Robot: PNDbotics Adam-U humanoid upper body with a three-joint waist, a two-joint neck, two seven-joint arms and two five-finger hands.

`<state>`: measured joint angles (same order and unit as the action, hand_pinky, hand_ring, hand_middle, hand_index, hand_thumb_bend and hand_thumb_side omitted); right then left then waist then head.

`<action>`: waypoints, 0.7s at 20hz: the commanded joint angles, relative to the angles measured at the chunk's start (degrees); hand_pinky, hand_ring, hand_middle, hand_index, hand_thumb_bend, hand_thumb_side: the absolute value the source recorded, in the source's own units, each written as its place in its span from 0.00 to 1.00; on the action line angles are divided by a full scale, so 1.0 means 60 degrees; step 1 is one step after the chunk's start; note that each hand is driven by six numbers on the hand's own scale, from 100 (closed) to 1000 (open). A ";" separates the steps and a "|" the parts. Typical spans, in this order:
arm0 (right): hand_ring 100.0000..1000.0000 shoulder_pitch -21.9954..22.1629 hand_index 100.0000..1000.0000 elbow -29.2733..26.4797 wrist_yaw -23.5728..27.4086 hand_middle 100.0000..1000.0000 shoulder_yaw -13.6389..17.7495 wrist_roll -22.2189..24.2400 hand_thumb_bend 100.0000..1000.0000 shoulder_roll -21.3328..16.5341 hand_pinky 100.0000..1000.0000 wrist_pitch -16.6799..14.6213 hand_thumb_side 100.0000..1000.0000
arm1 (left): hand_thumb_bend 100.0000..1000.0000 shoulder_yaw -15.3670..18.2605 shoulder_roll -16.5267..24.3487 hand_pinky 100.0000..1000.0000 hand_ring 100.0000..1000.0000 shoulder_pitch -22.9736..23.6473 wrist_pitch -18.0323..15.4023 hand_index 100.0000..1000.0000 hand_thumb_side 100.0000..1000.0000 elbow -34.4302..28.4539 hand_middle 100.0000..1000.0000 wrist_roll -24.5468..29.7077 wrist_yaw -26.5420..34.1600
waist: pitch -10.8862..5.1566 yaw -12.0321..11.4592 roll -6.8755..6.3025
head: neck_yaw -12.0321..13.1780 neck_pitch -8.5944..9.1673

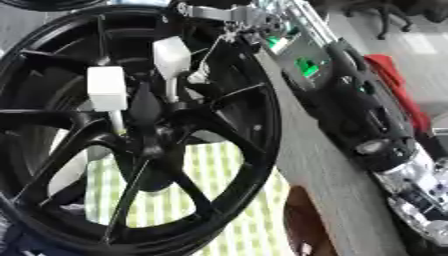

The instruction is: Pull the pin out of the wheel hub.

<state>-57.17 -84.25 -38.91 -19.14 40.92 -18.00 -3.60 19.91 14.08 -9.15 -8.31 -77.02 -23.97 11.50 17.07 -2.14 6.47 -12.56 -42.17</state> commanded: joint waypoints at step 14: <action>0.56 -0.0185 0.57 -0.0089 0.0649 0.32 0.0063 -0.0181 0.28 -0.0274 0.61 0.1196 0.01 | 0.62 -0.0052 0.0100 0.78 0.87 -0.0118 0.0016 0.71 0.46 -0.0072 0.54 0.0062 0.0043 | -0.0070 -0.0040 -0.0019 | -0.0126 0.0050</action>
<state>-57.17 -84.22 -35.69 -19.18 40.28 -18.28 2.55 19.61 14.06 -9.40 -8.22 -77.02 -23.75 11.57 17.40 -2.36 6.82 -13.10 -42.20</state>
